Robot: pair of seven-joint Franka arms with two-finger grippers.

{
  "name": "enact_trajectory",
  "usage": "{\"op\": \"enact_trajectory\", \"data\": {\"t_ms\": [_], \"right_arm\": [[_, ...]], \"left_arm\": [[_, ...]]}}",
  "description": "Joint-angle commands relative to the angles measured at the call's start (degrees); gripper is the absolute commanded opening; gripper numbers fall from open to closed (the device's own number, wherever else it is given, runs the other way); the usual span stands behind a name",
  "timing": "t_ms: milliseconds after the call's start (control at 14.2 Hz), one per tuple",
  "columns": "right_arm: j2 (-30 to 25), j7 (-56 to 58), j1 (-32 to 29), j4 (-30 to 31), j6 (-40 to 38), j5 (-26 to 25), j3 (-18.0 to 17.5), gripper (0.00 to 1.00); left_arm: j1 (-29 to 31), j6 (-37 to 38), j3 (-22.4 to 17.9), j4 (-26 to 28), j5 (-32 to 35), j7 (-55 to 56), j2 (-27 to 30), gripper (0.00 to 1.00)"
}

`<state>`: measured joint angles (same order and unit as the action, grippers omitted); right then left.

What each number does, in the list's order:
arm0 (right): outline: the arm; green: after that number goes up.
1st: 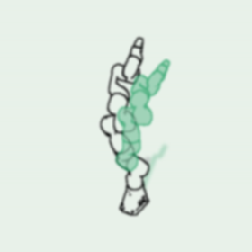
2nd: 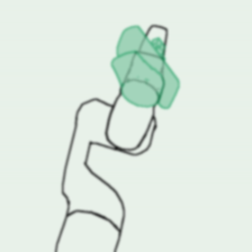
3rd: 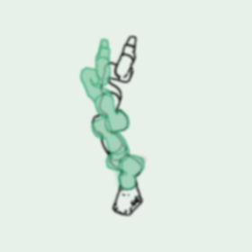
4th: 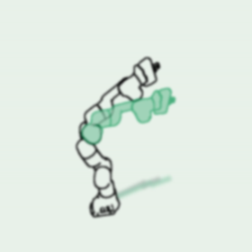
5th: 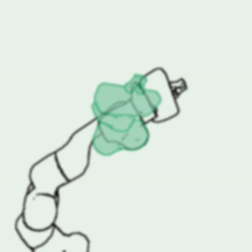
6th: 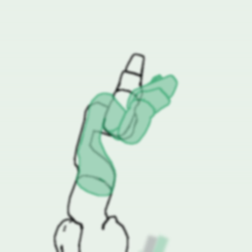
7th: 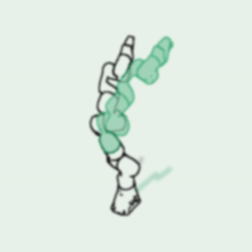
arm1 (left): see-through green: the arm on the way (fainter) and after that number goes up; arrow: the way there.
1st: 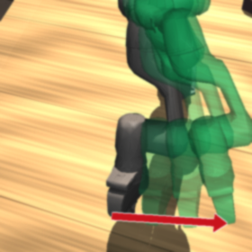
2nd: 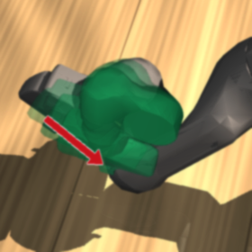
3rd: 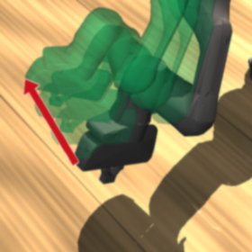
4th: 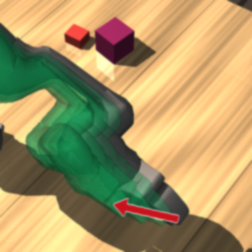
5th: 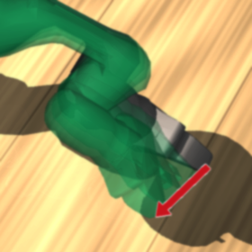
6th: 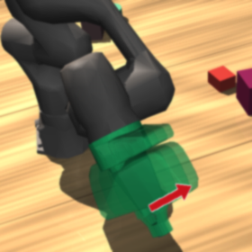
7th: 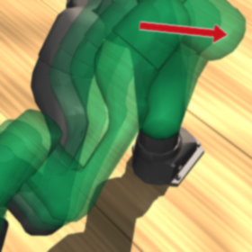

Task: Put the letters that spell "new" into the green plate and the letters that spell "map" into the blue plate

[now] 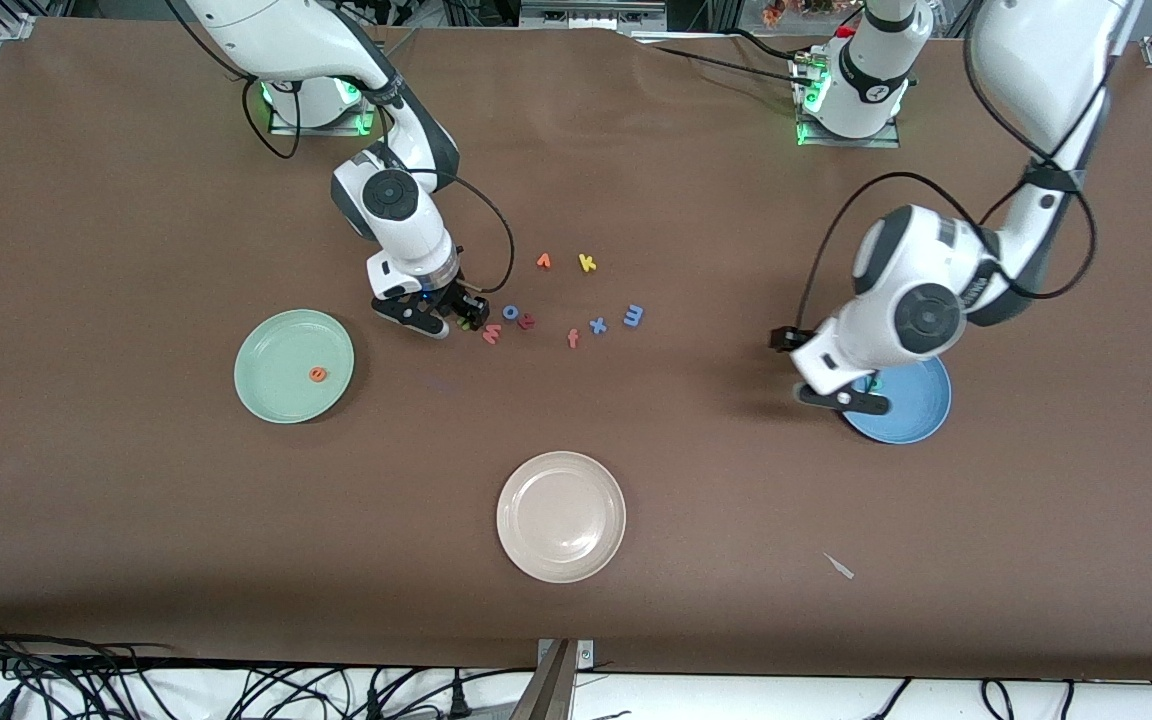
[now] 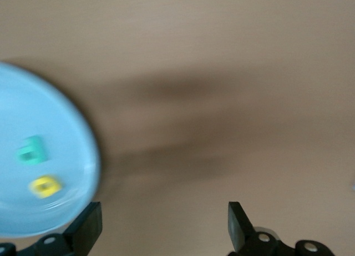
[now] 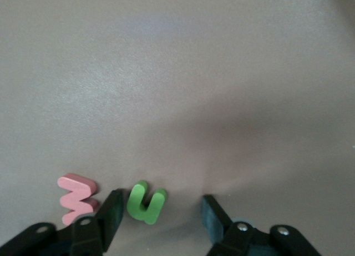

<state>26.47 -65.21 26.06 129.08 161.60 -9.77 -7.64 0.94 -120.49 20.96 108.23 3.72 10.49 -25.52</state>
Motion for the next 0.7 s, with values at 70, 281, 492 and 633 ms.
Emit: {"op": "enact_trajectory", "data": {"t_ms": [70,281,492,633], "right_arm": [[1.5,-1.9,1.7,-0.9,1.1,-1.1,0.9,0.71],[2.0,-2.0,3.1,-1.4,1.0,-1.1,2.2,0.66],[1.9,-2.1,4.9,-2.0,0.3,-1.1,3.7,0.66],[1.7,-2.0,5.0,-3.3,-2.4,-1.2,3.8,0.66]], "left_arm": [[-7.4,-5.3,1.5,0.4,-1.4,0.4,-1.8,1.0],[-14.2,-9.6,1.3,1.4,-0.6,5.5,-2.8,1.0],[-18.6,-12.2,1.2,0.7,4.4,11.8,-5.6,1.0],[-20.2,-15.1,1.4,0.3,9.1,16.6,-8.0,1.0]]}}
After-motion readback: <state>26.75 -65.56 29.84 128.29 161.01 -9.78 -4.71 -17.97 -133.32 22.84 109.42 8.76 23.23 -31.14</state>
